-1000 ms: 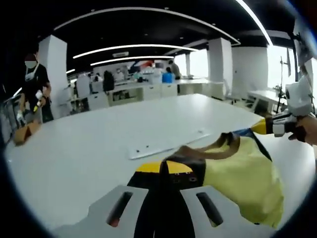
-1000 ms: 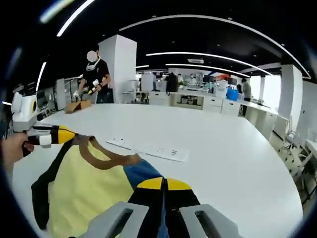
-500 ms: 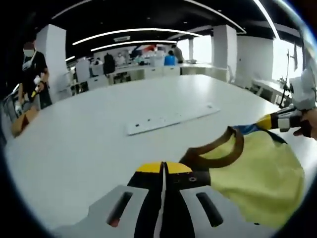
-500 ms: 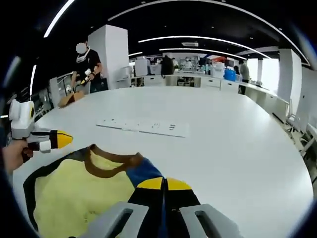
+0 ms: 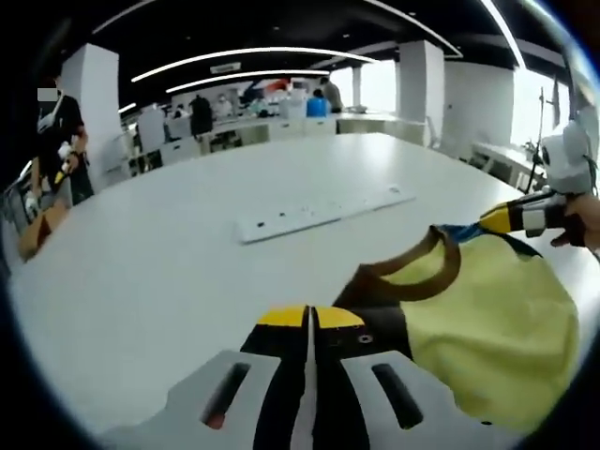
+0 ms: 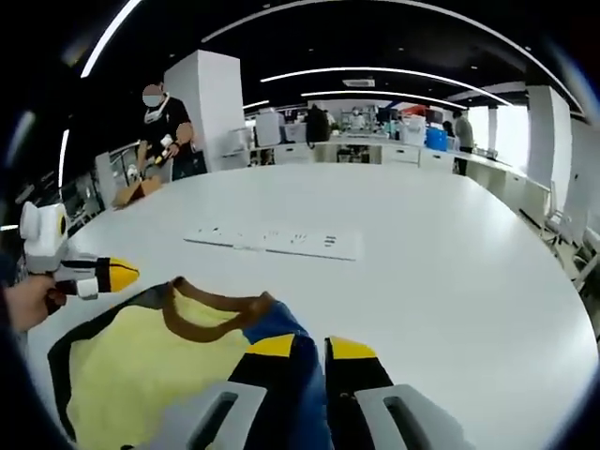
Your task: Fold the garment on the visible template until the final outline fits inside the template.
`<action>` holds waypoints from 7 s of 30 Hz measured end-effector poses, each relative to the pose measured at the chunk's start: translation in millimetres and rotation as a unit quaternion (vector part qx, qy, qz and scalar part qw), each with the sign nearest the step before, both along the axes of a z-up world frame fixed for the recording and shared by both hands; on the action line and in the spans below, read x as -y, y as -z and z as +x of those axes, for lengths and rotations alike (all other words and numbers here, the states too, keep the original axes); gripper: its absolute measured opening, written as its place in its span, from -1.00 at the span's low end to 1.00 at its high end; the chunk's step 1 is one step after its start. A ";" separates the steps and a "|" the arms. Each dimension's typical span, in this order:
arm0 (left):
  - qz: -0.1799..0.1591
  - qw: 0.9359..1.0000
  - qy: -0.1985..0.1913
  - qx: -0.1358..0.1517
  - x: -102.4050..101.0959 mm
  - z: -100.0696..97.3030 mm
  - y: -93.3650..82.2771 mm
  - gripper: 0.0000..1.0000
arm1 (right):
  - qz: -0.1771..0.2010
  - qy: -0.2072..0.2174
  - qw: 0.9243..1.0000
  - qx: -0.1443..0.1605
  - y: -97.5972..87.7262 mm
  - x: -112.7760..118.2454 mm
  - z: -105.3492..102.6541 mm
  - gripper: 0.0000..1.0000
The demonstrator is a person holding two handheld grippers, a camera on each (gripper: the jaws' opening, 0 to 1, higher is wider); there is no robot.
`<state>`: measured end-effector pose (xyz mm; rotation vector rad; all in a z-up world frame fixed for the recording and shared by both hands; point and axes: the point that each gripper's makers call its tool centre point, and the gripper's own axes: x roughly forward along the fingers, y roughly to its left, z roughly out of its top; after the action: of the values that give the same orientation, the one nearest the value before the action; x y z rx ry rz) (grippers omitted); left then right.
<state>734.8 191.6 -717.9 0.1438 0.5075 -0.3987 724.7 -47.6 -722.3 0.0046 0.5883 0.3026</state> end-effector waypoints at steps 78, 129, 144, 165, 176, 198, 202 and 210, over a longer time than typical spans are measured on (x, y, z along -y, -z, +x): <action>-0.031 0.960 0.277 -0.022 158.5 -220.9 -4.2 -0.54 | -0.017 -0.059 0.998 -0.031 24.7 4.5 -115.2 -0.34; -0.116 0.977 0.178 0.020 127.3 -171.4 -66.4 -0.95 | -0.004 -0.054 0.997 0.049 -41.4 3.0 -90.5 -1.00; -0.160 0.984 0.084 -0.008 78.3 -131.2 -53.0 -0.95 | -0.001 -0.056 0.998 0.040 -44.6 10.4 -82.0 -1.00; -0.125 0.991 0.032 -0.048 49.6 -109.6 -6.4 -0.92 | -0.010 -0.031 0.999 -0.006 4.6 21.5 -63.0 -1.00; -0.093 0.993 0.070 0.000 49.2 -121.5 -34.8 -0.56 | 0.016 -0.030 0.999 -0.024 2.3 14.2 -88.4 -0.37; -0.010 0.988 0.149 0.021 87.0 -169.9 -36.2 -0.50 | 0.052 -0.140 0.988 -0.028 -2.9 -57.2 -170.0 0.03; 0.015 0.988 0.153 0.025 91.3 -171.3 -30.2 -0.52 | 0.056 -0.139 0.988 -0.031 -0.1 -60.9 -177.5 0.00; 0.029 0.990 0.141 0.005 102.6 -169.4 -17.9 -0.61 | 0.038 -0.166 0.985 -0.032 9.3 -76.9 -195.6 -0.14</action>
<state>565.4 89.0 -699.9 0.2748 0.4902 -0.6604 529.1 29.3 -731.5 -0.0111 0.6412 0.6501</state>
